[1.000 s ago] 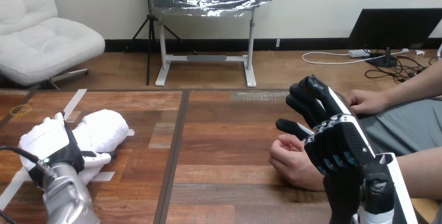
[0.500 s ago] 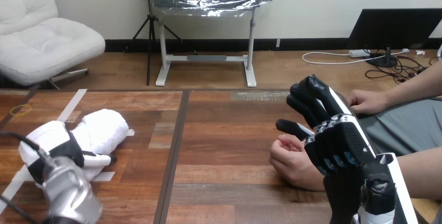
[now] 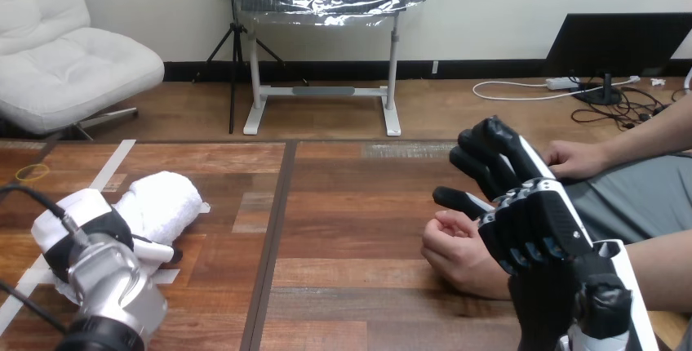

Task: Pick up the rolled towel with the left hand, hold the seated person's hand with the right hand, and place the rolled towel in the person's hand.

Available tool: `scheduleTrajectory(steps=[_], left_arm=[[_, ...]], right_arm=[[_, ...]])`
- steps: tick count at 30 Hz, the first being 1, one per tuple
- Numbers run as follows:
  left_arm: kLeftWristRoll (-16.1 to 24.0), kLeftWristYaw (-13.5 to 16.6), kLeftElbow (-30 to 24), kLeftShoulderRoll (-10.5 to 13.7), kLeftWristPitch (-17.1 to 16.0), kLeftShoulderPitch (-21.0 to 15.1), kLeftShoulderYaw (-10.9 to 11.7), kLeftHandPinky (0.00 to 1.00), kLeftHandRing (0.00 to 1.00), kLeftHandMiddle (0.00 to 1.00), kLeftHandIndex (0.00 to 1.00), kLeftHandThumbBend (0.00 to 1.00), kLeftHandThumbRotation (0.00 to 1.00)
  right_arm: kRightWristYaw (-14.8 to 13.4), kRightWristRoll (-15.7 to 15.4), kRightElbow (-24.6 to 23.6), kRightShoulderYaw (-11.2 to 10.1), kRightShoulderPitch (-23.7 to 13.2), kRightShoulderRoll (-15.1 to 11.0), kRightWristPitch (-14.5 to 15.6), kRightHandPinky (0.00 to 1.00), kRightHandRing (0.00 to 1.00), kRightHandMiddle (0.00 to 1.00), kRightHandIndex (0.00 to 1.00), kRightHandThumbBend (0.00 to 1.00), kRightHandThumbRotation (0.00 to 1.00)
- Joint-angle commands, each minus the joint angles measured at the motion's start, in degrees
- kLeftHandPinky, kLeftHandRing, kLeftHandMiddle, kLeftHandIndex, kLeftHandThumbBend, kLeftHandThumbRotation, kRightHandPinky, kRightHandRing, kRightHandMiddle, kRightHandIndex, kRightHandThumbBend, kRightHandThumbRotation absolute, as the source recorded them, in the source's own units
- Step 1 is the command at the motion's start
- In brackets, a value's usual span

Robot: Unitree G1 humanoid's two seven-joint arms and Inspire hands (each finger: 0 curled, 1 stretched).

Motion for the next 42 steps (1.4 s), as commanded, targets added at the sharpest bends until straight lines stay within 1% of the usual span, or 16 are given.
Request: scheduleTrajectory(steps=[1,7,12,17,20,23,25,26,27,29,31,32,35,36,38,42], left_arm=[[1.2,-3.8,-0.3,0.9,0.9,-2.7,-3.3,0.32,0.59,0.70,0.74,0.84,0.45],[0.6,-5.7,-0.5,1.2,1.3,-3.3,-4.0,0.33,0.63,0.73,0.77,0.82,0.47],[1.2,-7.8,0.2,1.7,1.3,-4.0,-5.8,0.36,0.67,0.76,0.79,0.81,0.48],[1.9,-9.4,1.0,2.0,1.4,-4.8,-7.4,0.37,0.67,0.77,0.78,0.81,0.49],[1.9,-9.9,1.2,1.9,1.8,-5.1,-7.6,0.35,0.65,0.75,0.77,0.83,0.49],[1.6,-10.0,0.8,1.9,2.1,-5.2,-7.3,0.33,0.60,0.69,0.72,0.84,0.44],[1.4,-10.0,0.3,1.8,2.4,-5.1,-7.1,0.29,0.52,0.62,0.67,0.84,0.39],[1.2,-9.4,-0.3,1.7,2.7,-4.9,-6.6,0.27,0.50,0.60,0.65,0.84,0.37],[1.0,-9.0,-0.7,1.6,2.8,-4.7,-6.3,0.23,0.43,0.54,0.62,0.84,0.28],[0.5,-7.8,-1.2,1.2,3.2,-4.4,-5.4,0.21,0.39,0.50,0.60,0.83,0.23],[0.1,-6.7,-1.5,0.9,3.7,-4.2,-4.8,0.16,0.31,0.43,0.60,0.81,0.14],[-0.3,-5.5,-1.4,0.6,3.6,-4.0,-4.1,0.15,0.29,0.40,0.60,0.80,0.12],[-1.3,-3.3,-1.7,0.2,3.0,-3.4,-2.9,0.10,0.21,0.33,0.63,0.76,0.06],[-1.7,-2.8,-2.0,0.2,2.8,-3.2,-2.7,0.08,0.17,0.29,0.65,0.73,0.04],[-2.1,-2.3,-2.5,0.3,2.6,-2.9,-2.6,0.06,0.15,0.27,0.66,0.72,0.02],[-2.3,-1.7,-3.5,0.5,2.2,-2.2,-2.8,0.05,0.13,0.25,0.65,0.70,0.01]], right_arm=[[0.3,0.7,-1.6,-0.4,-2.2,0.1,-1.4,0.79,0.92,0.92,0.91,0.79,1.00],[0.2,0.8,-2.2,-0.4,-1.7,0.0,-1.0,0.79,0.92,0.92,0.91,0.81,1.00],[0.3,1.0,-2.5,-0.4,-1.6,-0.1,-0.9,0.80,0.92,0.92,0.91,0.81,1.00],[0.3,0.9,-2.4,-0.5,-1.6,0.0,-1.3,0.81,0.92,0.92,0.91,0.81,1.00],[0.2,0.8,-2.3,-0.6,-1.7,0.0,-1.4,0.81,0.92,0.92,0.91,0.80,1.00],[0.2,0.8,-2.3,-0.6,-1.7,0.1,-1.4,0.81,0.92,0.92,0.91,0.80,1.00],[0.2,0.8,-2.2,-0.7,-1.7,0.1,-1.5,0.81,0.92,0.92,0.91,0.80,1.00],[0.3,0.8,-2.2,-0.7,-1.8,0.1,-1.5,0.81,0.92,0.92,0.91,0.80,1.00],[0.3,0.9,-2.2,-0.7,-1.8,0.0,-1.5,0.81,0.92,0.92,0.91,0.80,1.00],[0.4,0.9,-2.2,-0.8,-1.9,0.0,-1.5,0.81,0.92,0.92,0.91,0.80,1.00],[0.4,0.9,-2.2,-0.8,-2.0,0.0,-1.5,0.81,0.92,0.92,0.91,0.80,1.00],[0.4,1.0,-2.2,-0.8,-2.0,0.0,-1.5,0.81,0.92,0.92,0.91,0.80,1.00],[0.6,1.2,-2.1,-0.8,-2.0,-0.1,-1.5,0.81,0.92,0.92,0.91,0.80,1.00],[0.6,1.3,-2.1,-0.8,-2.0,-0.2,-1.5,0.81,0.92,0.92,0.91,0.80,1.00],[0.6,1.4,-2.1,-0.9,-2.1,-0.2,-1.5,0.81,0.92,0.92,0.91,0.80,1.00],[0.6,1.4,-2.2,-0.9,-2.1,-0.1,-1.3,0.81,0.92,0.92,0.91,0.80,1.00]])
